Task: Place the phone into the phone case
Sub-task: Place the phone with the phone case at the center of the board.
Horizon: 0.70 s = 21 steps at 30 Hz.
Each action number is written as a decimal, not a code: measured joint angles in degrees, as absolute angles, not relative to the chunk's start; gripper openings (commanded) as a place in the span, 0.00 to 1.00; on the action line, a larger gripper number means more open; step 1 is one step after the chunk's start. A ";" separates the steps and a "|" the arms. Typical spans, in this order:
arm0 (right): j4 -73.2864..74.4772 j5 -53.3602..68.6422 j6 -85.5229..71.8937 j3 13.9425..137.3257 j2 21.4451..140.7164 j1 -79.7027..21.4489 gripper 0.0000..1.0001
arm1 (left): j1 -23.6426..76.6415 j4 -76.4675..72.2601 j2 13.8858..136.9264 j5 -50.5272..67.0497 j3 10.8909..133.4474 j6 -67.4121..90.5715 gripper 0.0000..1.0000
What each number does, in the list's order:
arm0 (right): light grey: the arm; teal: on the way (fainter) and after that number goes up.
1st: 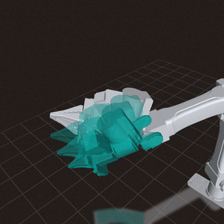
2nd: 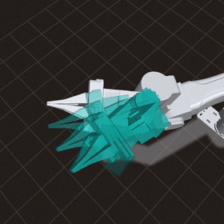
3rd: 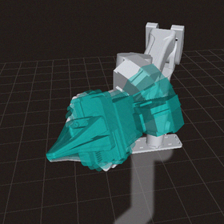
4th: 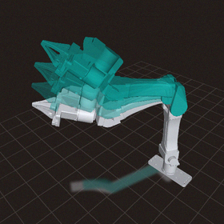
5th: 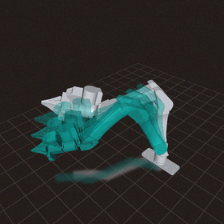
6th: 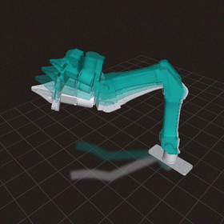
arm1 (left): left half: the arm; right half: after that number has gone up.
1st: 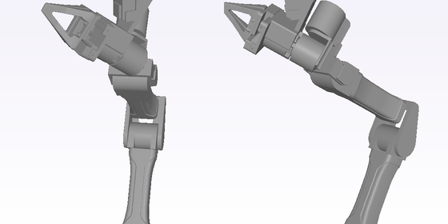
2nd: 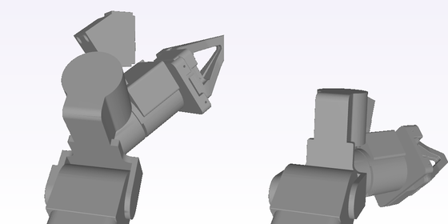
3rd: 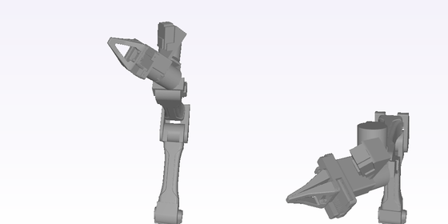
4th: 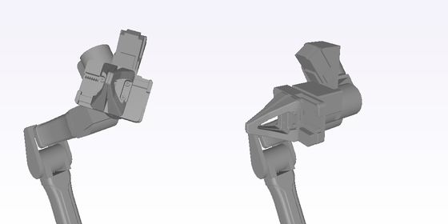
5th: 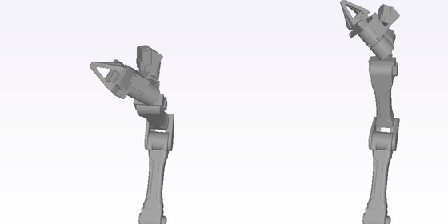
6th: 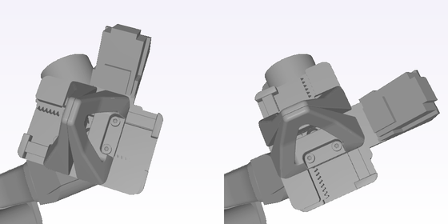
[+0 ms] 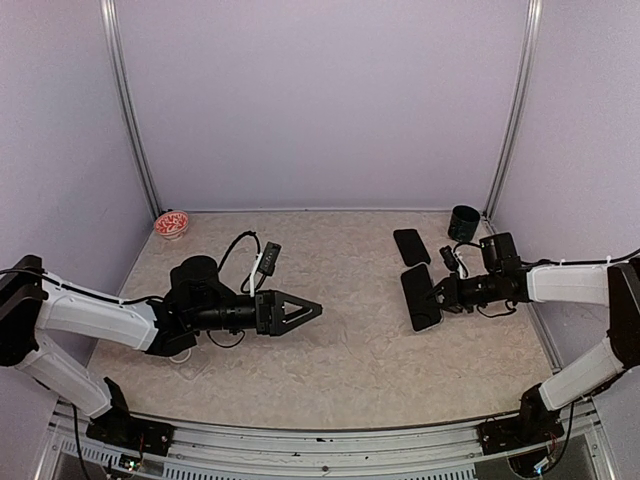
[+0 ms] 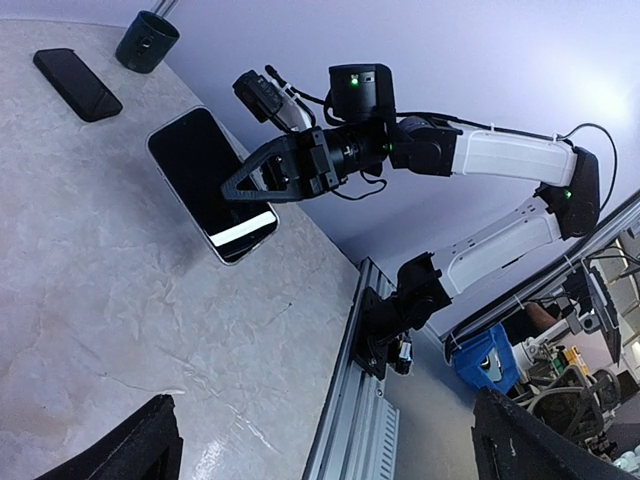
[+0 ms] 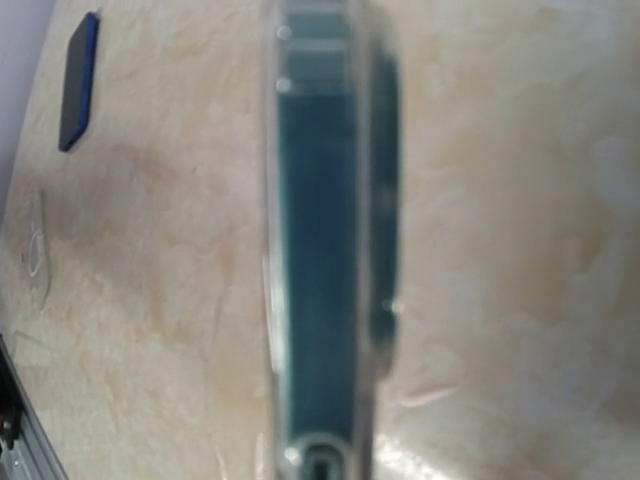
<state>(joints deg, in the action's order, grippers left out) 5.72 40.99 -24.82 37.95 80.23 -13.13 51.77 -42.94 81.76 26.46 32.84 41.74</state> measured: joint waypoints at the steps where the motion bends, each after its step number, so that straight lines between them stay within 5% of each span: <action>1: 5.87 40.95 -24.75 38.22 80.68 -12.82 0.00 | 51.77 -43.22 81.84 26.46 32.80 41.89 0.99; 21: 11.53 37.43 -21.10 49.45 93.03 -8.84 0.00 | 51.77 -45.04 82.43 26.09 30.68 43.09 0.99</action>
